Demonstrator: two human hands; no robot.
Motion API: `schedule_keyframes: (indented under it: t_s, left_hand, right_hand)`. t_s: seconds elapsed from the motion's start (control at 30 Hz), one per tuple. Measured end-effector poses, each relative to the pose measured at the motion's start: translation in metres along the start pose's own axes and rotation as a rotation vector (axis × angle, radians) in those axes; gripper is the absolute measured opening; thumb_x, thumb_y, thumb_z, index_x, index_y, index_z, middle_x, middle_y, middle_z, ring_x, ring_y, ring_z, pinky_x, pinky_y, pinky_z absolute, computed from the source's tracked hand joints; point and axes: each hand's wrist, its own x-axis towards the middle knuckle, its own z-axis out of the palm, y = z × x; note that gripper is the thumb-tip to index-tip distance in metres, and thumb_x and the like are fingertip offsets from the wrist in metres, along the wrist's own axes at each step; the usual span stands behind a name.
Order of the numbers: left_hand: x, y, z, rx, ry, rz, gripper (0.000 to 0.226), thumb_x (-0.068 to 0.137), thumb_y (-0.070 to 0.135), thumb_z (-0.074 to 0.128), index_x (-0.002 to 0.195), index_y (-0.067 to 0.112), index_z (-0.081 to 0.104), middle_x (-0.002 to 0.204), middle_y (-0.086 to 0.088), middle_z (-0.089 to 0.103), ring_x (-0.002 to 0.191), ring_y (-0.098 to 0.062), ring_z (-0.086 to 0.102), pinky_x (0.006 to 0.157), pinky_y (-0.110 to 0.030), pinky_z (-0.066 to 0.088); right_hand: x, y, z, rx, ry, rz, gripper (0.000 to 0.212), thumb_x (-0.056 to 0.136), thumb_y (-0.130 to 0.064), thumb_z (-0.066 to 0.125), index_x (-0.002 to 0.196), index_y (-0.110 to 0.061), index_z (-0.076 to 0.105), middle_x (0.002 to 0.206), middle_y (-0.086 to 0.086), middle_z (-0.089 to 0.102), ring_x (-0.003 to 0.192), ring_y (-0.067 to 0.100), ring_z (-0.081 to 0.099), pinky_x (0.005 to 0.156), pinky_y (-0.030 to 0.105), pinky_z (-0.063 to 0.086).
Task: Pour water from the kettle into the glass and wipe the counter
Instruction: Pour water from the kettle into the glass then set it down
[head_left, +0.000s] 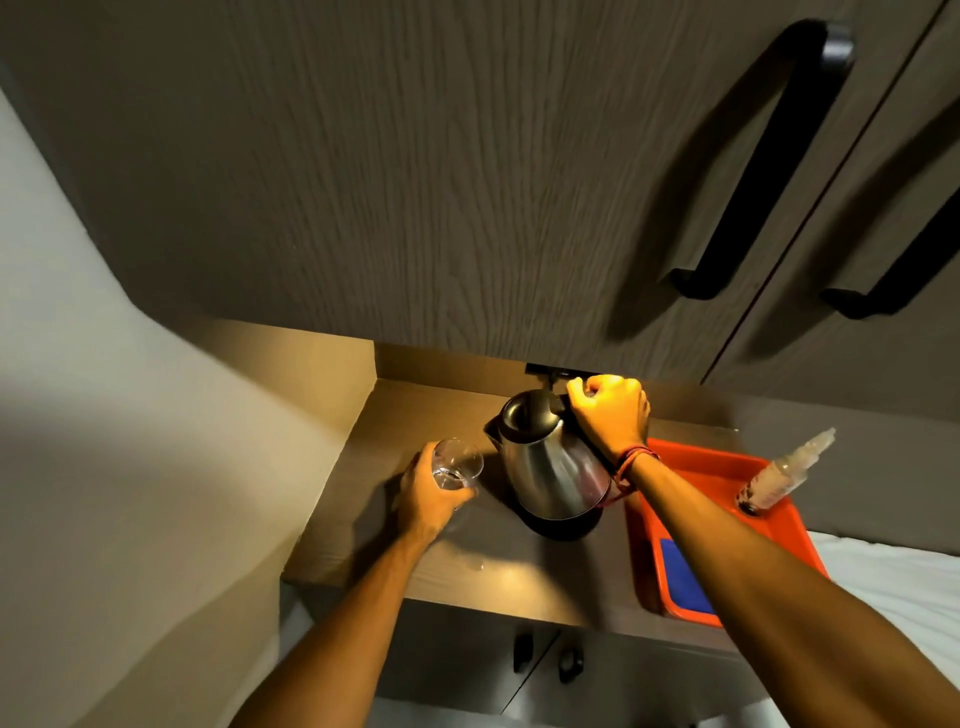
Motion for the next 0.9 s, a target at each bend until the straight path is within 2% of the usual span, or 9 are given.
schedule_keyframes:
  t_s: [0.1, 0.2, 0.27, 0.37, 0.43, 0.53, 0.6, 0.7, 0.9]
  left_hand:
    - [0.0, -0.002, -0.012, 0.108, 0.023, 0.054, 0.089, 0.064, 0.025, 0.094, 0.142, 0.02, 0.053, 0.137, -0.006, 0.061, 0.13, -0.027, 0.056, 0.102, -0.042, 0.054]
    - [-0.001, -0.003, -0.022, 0.183, 0.032, 0.096, 0.081, 0.068, 0.026, 0.092, 0.139, 0.023, 0.055, 0.136, -0.004, 0.062, 0.128, -0.026, 0.057, 0.099, -0.04, 0.055]
    - [-0.001, -0.005, -0.028, 0.2, 0.028, 0.112, 0.077, 0.071, 0.021, 0.09, 0.14, 0.022, 0.055, 0.137, -0.004, 0.062, 0.129, -0.027, 0.057, 0.101, -0.04, 0.054]
    - [-0.001, -0.006, -0.037, 0.202, -0.012, 0.123, 0.08, 0.069, 0.021, 0.09, 0.141, 0.024, 0.054, 0.139, -0.002, 0.059, 0.131, -0.026, 0.056, 0.105, -0.043, 0.053]
    - [-0.003, -0.005, -0.044, 0.299, -0.002, 0.162, 0.08, 0.069, 0.031, 0.089, 0.14, 0.029, 0.053, 0.139, 0.001, 0.057, 0.129, -0.022, 0.055, 0.102, -0.039, 0.054]
    - [-0.005, -0.005, -0.051, 0.322, 0.021, 0.207, 0.075, 0.069, 0.037, 0.087, 0.137, 0.029, 0.055, 0.134, 0.003, 0.059, 0.125, -0.019, 0.057, 0.095, -0.033, 0.053]
    - [-0.006, -0.006, -0.055, 0.317, 0.027, 0.235, 0.071, 0.07, 0.037, 0.087, 0.134, 0.028, 0.057, 0.131, 0.003, 0.062, 0.12, -0.017, 0.06, 0.093, -0.031, 0.055]
    - [-0.007, -0.006, -0.06, 0.312, 0.036, 0.258, 0.067, 0.07, 0.036, 0.087, 0.13, 0.026, 0.06, 0.126, 0.003, 0.065, 0.113, -0.015, 0.063, 0.088, -0.029, 0.058]
    - [-0.009, -0.008, -0.063, 0.309, 0.035, 0.237, 0.074, 0.066, 0.032, 0.089, 0.133, 0.023, 0.059, 0.131, 0.002, 0.062, 0.124, -0.019, 0.055, 0.096, -0.039, 0.056]
  right_hand:
    - [0.002, -0.02, 0.008, -0.077, -0.038, -0.1, 0.046, 0.089, -0.037, 0.06, 0.055, -0.007, 0.063, 0.047, 0.003, 0.055, 0.047, 0.014, 0.048, 0.053, 0.029, 0.04]
    - [0.001, -0.043, 0.016, -0.208, -0.068, -0.263, 0.046, 0.092, -0.036, 0.059, 0.057, -0.005, 0.063, 0.051, 0.005, 0.056, 0.05, 0.02, 0.051, 0.051, 0.033, 0.047]
    - [-0.002, -0.057, 0.022, -0.287, -0.09, -0.367, 0.044, 0.091, -0.037, 0.06, 0.056, -0.009, 0.061, 0.051, 0.0, 0.049, 0.046, 0.019, 0.046, 0.044, 0.024, 0.034]
    - [-0.007, -0.077, 0.031, -0.387, -0.102, -0.487, 0.044, 0.089, -0.034, 0.063, 0.051, -0.013, 0.056, 0.045, -0.006, 0.034, 0.035, 0.011, 0.027, 0.044, 0.013, 0.014]
    - [-0.01, -0.087, 0.037, -0.471, -0.138, -0.547, 0.047, 0.091, -0.035, 0.058, 0.051, -0.017, 0.045, 0.043, -0.008, 0.03, 0.034, 0.004, 0.021, 0.044, 0.013, 0.012]
    - [-0.012, -0.098, 0.044, -0.514, -0.135, -0.639, 0.046, 0.09, -0.034, 0.057, 0.05, -0.018, 0.039, 0.044, -0.006, 0.037, 0.033, 0.009, 0.027, 0.044, 0.014, 0.015]
    - [-0.017, -0.107, 0.046, -0.512, -0.136, -0.697, 0.046, 0.087, -0.032, 0.061, 0.05, -0.019, 0.037, 0.045, -0.005, 0.037, 0.035, 0.013, 0.031, 0.045, 0.014, 0.014]
    - [-0.024, -0.121, 0.046, -0.503, -0.1, -0.78, 0.049, 0.077, -0.028, 0.072, 0.051, -0.02, 0.032, 0.046, -0.008, 0.029, 0.035, 0.013, 0.027, 0.049, 0.012, 0.006]
    - [-0.029, -0.134, 0.049, -0.517, -0.115, -0.849, 0.047, 0.075, -0.029, 0.072, 0.049, -0.02, 0.034, 0.046, -0.01, 0.028, 0.035, 0.013, 0.027, 0.049, 0.01, 0.004]
